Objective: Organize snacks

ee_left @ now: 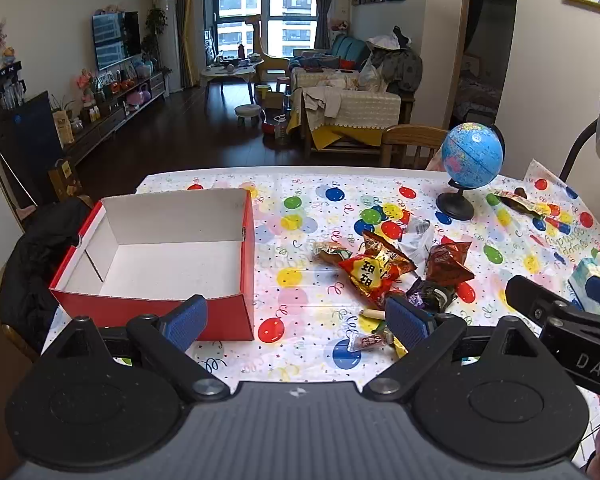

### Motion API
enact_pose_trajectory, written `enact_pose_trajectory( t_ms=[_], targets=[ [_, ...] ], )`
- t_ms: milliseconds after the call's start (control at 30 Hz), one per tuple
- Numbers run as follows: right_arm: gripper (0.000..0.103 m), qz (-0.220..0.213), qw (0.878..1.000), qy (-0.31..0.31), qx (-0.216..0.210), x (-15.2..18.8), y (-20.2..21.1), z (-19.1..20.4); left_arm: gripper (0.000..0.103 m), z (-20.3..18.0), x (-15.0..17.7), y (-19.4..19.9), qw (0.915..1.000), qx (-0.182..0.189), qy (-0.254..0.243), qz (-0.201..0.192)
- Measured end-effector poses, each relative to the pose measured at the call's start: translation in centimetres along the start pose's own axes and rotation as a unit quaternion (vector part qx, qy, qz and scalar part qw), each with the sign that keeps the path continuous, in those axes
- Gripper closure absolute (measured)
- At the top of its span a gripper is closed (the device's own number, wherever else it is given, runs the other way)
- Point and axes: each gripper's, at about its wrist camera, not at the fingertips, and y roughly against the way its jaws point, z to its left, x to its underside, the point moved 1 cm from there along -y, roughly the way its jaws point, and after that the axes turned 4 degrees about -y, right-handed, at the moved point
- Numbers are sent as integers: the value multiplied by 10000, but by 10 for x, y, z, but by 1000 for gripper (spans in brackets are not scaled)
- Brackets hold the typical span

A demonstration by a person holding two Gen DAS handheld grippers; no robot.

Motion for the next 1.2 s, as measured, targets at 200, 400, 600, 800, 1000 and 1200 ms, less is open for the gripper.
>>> enact_pose_trajectory(
  t_ms=[200, 400, 600, 800, 1000, 1200],
  targets=[
    [0, 37, 9999, -91, -53, 1, 1, -4, 7, -5, 0, 1, 9999, 104, -53, 32],
    [0, 46, 9999, -100, -86, 2, 2, -5, 7, -11, 1, 4, 9998, 158, -117, -29],
    [0, 11, 9999, -102, -71, 2, 5, -8, 7, -10, 1, 5, 10000, 85, -25, -45],
    [0, 7, 9999, -91, -80, 1, 6, -9, 7, -11, 0, 9, 9998, 126, 39, -158],
    [0, -4, 9999, -85, -87, 0, 7, -9, 7, -10, -1, 15, 9995, 77, 148, -264],
    [0, -64, 9999, -85, -115, -2, 12, -15, 7, -10, -2, 17, 9995, 71, 133, -287]
  ],
)
